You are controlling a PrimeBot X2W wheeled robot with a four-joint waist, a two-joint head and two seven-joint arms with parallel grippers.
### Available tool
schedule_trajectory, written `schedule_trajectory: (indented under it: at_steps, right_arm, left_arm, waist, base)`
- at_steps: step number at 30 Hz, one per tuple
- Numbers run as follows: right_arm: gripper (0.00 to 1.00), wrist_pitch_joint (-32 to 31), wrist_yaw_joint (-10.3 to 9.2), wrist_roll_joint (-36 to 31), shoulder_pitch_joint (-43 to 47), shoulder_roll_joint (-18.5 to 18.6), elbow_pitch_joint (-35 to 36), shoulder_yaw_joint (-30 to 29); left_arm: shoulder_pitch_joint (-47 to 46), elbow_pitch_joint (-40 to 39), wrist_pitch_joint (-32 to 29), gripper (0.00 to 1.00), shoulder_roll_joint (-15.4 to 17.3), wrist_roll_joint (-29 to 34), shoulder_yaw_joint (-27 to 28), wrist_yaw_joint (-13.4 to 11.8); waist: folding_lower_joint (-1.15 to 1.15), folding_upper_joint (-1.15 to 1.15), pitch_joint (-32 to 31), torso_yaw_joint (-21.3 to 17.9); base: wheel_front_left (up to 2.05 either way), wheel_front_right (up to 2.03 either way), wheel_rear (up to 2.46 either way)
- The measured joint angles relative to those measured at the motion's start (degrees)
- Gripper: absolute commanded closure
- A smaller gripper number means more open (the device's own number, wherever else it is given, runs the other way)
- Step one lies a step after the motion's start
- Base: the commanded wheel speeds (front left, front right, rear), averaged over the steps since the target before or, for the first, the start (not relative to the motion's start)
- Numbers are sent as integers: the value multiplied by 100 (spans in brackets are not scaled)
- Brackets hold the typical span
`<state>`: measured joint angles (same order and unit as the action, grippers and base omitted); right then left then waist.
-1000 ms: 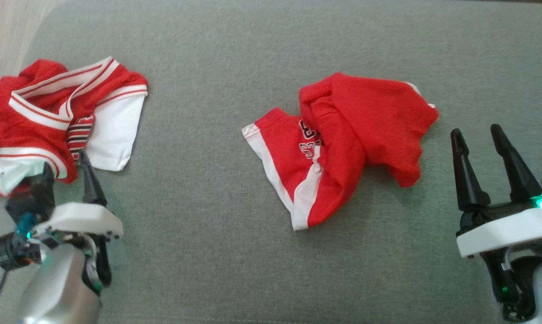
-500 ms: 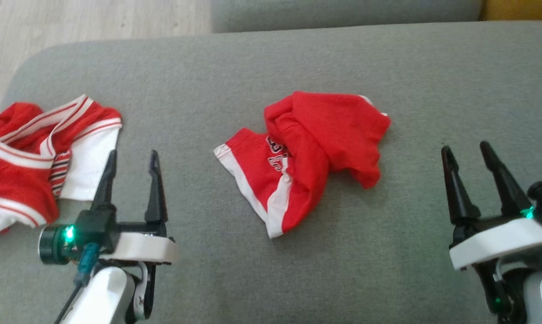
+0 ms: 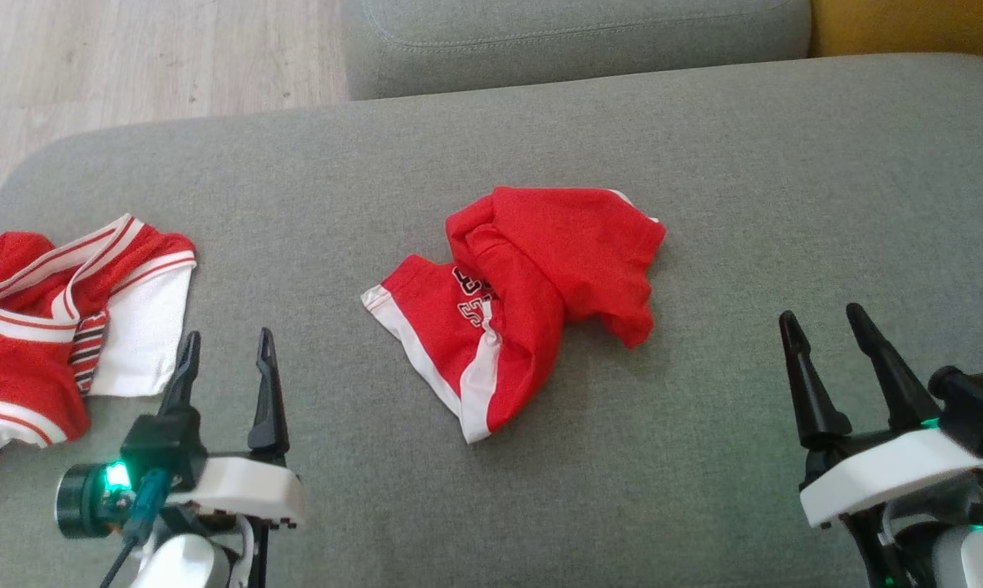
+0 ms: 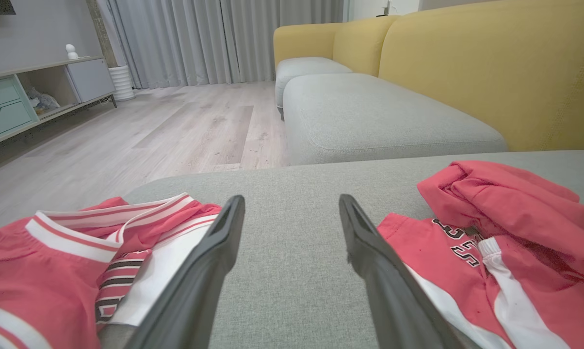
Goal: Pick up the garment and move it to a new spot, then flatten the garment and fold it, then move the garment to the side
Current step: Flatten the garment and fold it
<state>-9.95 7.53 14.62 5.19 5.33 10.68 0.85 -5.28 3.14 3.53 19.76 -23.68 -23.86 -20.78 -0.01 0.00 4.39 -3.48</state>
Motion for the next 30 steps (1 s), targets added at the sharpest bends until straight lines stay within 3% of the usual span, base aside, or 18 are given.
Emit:
schedule_trajectory:
  at_steps: [30]
  right_arm:
    - [0, -32, 0, 1, -4, 104, 0, 98]
  left_arm:
    - [97, -257, -92, 0, 63, -113, 25, -156]
  waist:
    - [0, 0, 104, 100]
  base:
    - [0, 0, 0]
